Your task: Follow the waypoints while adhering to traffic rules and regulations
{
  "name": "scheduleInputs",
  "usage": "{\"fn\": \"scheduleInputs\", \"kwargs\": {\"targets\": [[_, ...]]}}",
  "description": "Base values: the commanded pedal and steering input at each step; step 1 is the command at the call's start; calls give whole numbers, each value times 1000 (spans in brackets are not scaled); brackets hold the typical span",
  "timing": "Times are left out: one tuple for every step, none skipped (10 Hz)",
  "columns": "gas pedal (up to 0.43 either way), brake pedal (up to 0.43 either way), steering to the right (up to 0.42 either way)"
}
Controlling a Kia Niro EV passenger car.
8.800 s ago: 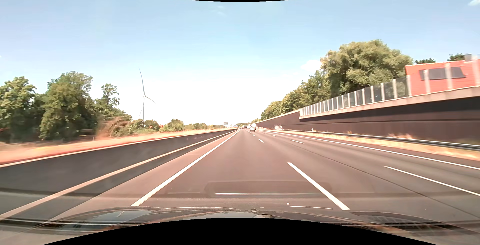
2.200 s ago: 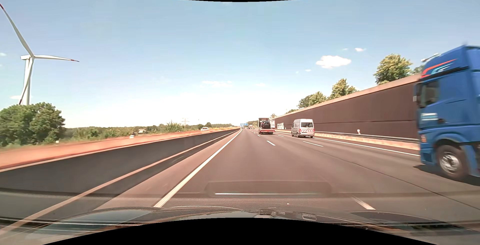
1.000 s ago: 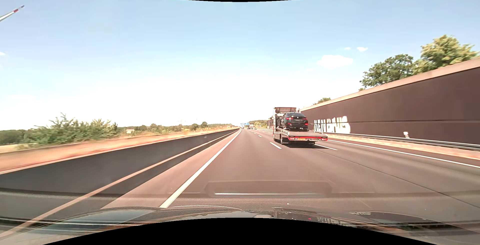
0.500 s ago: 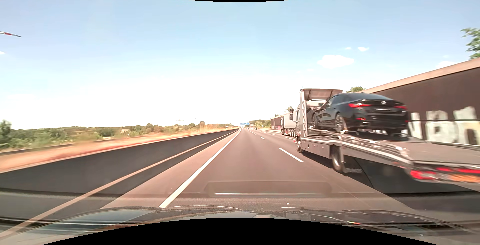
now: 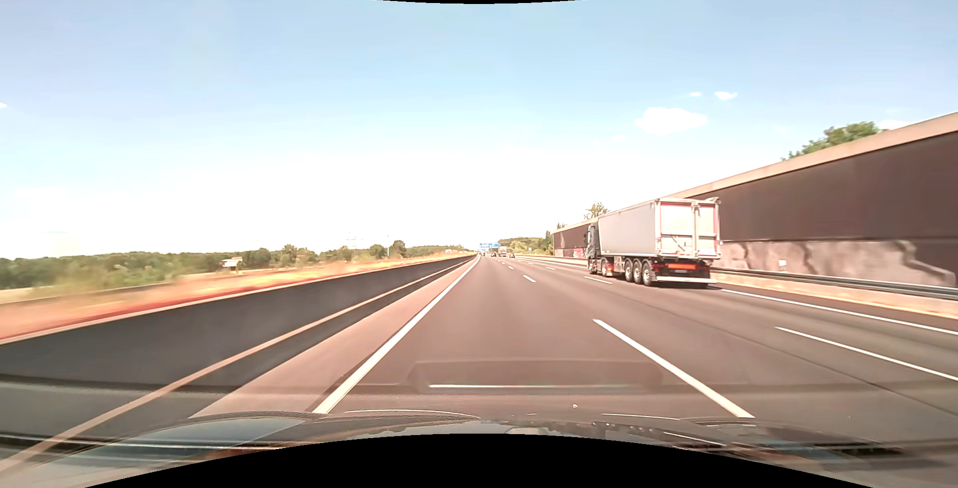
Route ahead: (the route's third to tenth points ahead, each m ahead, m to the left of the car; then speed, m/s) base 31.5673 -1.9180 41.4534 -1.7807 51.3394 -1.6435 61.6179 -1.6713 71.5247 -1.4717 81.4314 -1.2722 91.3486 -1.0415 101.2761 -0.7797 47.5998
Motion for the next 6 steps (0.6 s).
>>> {"fn": "scheduleInputs", "kwargs": {"targets": [[720, 0, -6], [720, 0, -5], [720, 0, -3], [720, 0, -3], [720, 0, -3], [720, 0, -3]]}}
